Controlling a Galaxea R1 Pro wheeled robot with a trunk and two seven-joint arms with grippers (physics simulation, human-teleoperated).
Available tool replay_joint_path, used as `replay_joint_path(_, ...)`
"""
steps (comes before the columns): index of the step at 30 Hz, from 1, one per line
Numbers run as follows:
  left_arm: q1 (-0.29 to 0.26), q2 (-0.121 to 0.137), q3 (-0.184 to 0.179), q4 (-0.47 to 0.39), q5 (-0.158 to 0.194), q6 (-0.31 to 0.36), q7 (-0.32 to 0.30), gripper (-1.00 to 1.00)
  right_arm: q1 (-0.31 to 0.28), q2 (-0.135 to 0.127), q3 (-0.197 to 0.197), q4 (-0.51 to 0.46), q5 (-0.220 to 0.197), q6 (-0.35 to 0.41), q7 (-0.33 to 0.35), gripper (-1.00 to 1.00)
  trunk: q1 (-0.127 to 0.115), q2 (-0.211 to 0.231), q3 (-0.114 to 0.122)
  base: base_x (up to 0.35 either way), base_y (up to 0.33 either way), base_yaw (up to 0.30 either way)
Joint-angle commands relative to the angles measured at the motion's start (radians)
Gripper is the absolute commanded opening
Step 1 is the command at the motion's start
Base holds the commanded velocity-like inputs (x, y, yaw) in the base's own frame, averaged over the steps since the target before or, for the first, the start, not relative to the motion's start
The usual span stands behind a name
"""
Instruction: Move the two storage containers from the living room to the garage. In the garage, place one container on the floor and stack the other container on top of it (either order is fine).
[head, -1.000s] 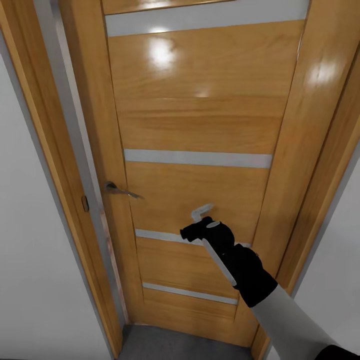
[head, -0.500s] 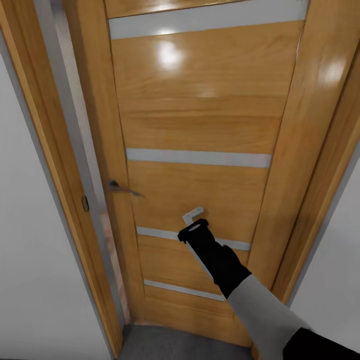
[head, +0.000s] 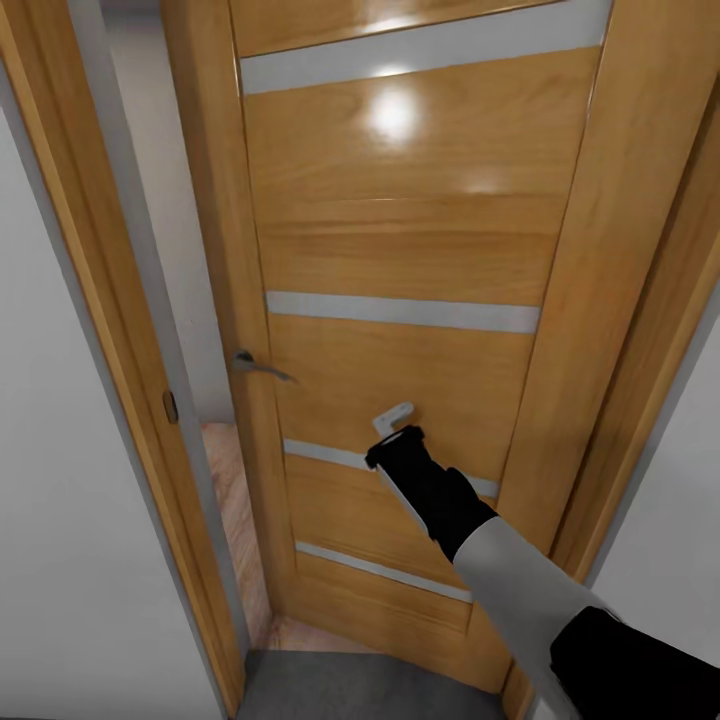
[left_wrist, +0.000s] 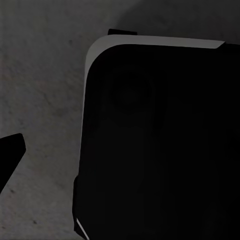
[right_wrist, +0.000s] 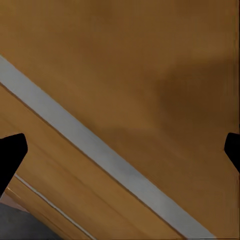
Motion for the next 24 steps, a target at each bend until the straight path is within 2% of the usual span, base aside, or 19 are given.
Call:
replay_joint_path(1, 0.0, 0.0, 0.001, -0.001, 0.009, -0.002, 0.0, 1.0, -0.001, 0.0, 0.002, -0.001, 0.033, 0.011, -0.011, 1.0, 0.0, 0.0, -0.001, 0.0, 0.0, 0.0)
replay_joint_path(9, 0.0, 0.0, 0.0, -0.001, 0.008, -0.002, 0.001, 1.0, -0.001, 0.0, 0.005, -0.047, 0.042, 0.029, -0.029, 1.0, 0.0, 0.0, -0.001, 0.0, 0.0, 0.0)
replay_joint_path(18, 0.0, 0.0, -0.001, -0.001, 0.008, -0.002, 0.0, 1.0, -0.003, 0.0, 0.01, -0.03, 0.037, 0.029, -0.071, 1.0, 0.0, 0.0, -0.001, 0.0, 0.0, 0.0)
replay_joint_path(21, 0.0, 0.0, -0.001, -0.001, 0.008, -0.002, 0.0, 1.0, -0.039, 0.0, 0.01, 0.033, 0.036, 0.026, -0.11, 1.0, 0.0, 0.0, -0.001, 0.0, 0.0, 0.0)
replay_joint_path(24, 0.0, 0.0, -0.001, -0.001, 0.008, -0.002, 0.0, 1.0, -0.103, 0.0, 0.01, 0.163, 0.029, -0.002, -0.136, 1.0, 0.0, 0.0, -0.001, 0.0, 0.0, 0.0)
